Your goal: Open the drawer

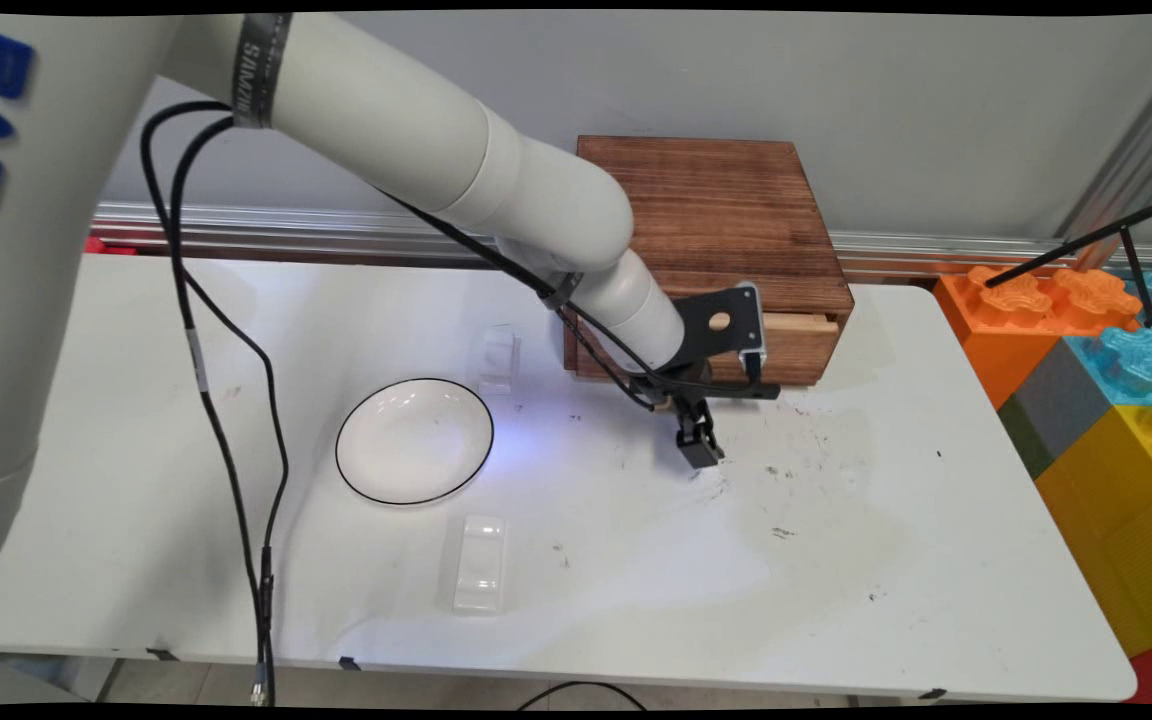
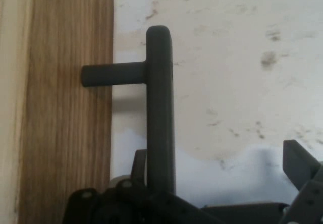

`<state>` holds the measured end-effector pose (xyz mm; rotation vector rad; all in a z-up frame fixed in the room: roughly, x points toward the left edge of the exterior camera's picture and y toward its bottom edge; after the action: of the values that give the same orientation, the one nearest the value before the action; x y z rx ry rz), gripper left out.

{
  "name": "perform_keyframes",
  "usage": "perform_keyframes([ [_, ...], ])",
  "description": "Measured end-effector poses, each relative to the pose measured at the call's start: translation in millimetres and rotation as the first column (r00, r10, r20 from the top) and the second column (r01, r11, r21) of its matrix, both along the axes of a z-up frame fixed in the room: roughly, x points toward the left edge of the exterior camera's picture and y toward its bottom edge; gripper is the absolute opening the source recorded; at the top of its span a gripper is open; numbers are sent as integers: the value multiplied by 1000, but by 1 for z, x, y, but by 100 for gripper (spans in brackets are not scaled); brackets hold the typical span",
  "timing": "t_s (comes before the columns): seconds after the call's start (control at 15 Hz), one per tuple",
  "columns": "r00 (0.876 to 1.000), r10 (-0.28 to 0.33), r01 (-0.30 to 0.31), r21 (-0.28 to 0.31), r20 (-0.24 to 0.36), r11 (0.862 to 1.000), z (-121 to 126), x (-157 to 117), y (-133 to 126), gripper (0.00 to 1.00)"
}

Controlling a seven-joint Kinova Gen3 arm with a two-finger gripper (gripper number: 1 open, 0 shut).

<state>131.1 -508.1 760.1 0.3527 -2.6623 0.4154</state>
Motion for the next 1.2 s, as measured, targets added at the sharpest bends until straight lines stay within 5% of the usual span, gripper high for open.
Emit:
perform_keyframes([
  [1.2, 997, -32, 38, 80, -74, 996, 9, -20, 93, 100],
])
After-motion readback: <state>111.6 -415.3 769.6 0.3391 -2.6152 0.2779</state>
